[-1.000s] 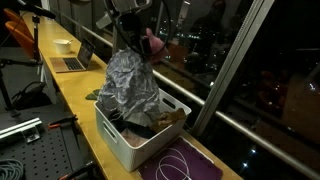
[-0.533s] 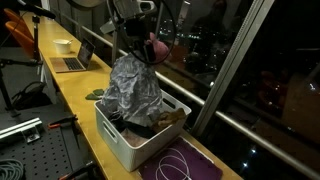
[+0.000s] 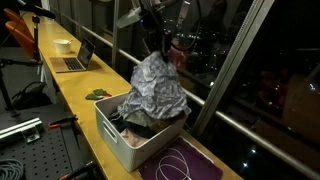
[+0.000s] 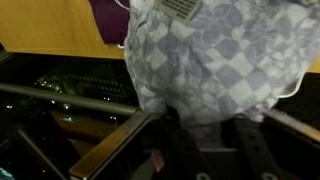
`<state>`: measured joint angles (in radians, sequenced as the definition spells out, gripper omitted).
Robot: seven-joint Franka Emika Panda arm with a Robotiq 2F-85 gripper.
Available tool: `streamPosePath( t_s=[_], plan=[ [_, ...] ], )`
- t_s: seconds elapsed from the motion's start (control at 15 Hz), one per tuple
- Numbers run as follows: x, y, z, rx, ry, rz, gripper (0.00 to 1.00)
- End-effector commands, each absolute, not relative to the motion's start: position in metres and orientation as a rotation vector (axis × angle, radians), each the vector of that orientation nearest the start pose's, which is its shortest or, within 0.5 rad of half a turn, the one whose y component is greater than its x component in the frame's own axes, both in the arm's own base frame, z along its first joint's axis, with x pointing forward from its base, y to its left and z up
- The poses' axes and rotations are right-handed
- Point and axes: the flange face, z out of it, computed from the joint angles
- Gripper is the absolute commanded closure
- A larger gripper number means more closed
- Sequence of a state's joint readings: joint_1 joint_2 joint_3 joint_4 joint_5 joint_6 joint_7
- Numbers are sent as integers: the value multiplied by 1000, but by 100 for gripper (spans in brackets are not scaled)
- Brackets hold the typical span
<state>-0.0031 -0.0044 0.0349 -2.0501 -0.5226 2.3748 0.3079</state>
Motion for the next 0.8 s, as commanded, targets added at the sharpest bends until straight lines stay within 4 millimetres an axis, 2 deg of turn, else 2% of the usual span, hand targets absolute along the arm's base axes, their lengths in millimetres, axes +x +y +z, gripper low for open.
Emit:
streamPosePath(
  t_s=[0.0,0.13,0.27,0.33,0.47,0.73],
  plan=[
    [590,8,481,-3431,-90,-666,31],
    [585,13,480,-3427,-85,-667,17],
    [576,28,478,-3419,-91,-674,2],
    [573,38,476,-3413,-99,-677,0],
    [564,73,466,-3399,-132,-679,0],
    [538,184,418,-3330,-243,-639,0]
  ],
)
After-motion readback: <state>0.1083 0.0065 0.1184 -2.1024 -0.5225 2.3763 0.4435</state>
